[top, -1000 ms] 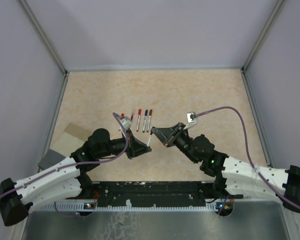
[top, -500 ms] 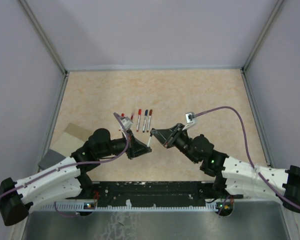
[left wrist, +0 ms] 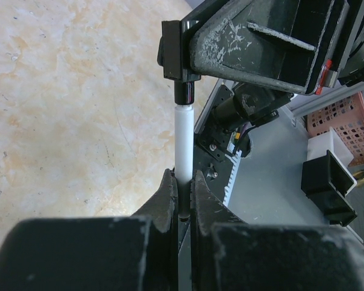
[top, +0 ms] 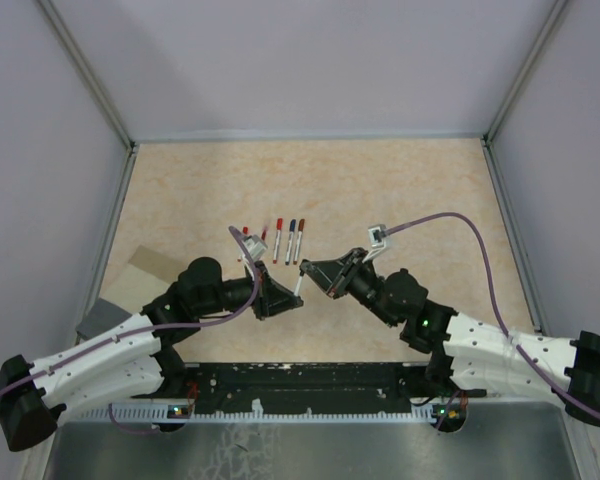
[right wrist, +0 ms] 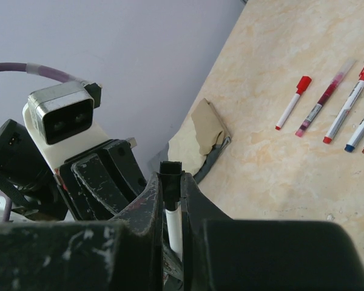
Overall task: Insert the pens into the pen caps
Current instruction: Insert the pen cap onto the pen.
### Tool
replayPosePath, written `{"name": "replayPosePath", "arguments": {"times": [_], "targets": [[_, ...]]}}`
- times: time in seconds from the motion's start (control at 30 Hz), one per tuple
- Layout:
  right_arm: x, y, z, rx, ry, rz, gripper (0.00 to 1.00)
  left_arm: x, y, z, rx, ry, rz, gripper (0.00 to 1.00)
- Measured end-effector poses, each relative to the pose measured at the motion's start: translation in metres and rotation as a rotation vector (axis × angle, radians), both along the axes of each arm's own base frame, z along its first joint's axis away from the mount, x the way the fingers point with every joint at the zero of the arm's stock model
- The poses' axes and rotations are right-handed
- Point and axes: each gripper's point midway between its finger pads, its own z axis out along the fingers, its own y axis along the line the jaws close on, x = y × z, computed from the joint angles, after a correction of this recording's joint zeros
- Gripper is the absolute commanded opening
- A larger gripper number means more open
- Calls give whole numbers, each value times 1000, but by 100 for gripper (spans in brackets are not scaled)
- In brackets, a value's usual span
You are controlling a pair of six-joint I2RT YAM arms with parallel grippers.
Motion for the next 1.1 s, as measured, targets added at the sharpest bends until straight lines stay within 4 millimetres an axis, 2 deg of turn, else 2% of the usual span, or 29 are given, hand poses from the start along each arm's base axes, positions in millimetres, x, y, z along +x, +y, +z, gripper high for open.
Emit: {"name": "replayPosePath", "arguments": {"times": [0.67,0.93,1.1], "targets": [[-14,6,-16,-10,11,9,0,-10,6,-11,45,38,-13,0],[-15,5,-13,1,6,2,14,-11,7,-10,45,37,-10,0],[-18,4,-10,7,2,7,18,-11,7,-8,39,33,-13,0]]}}
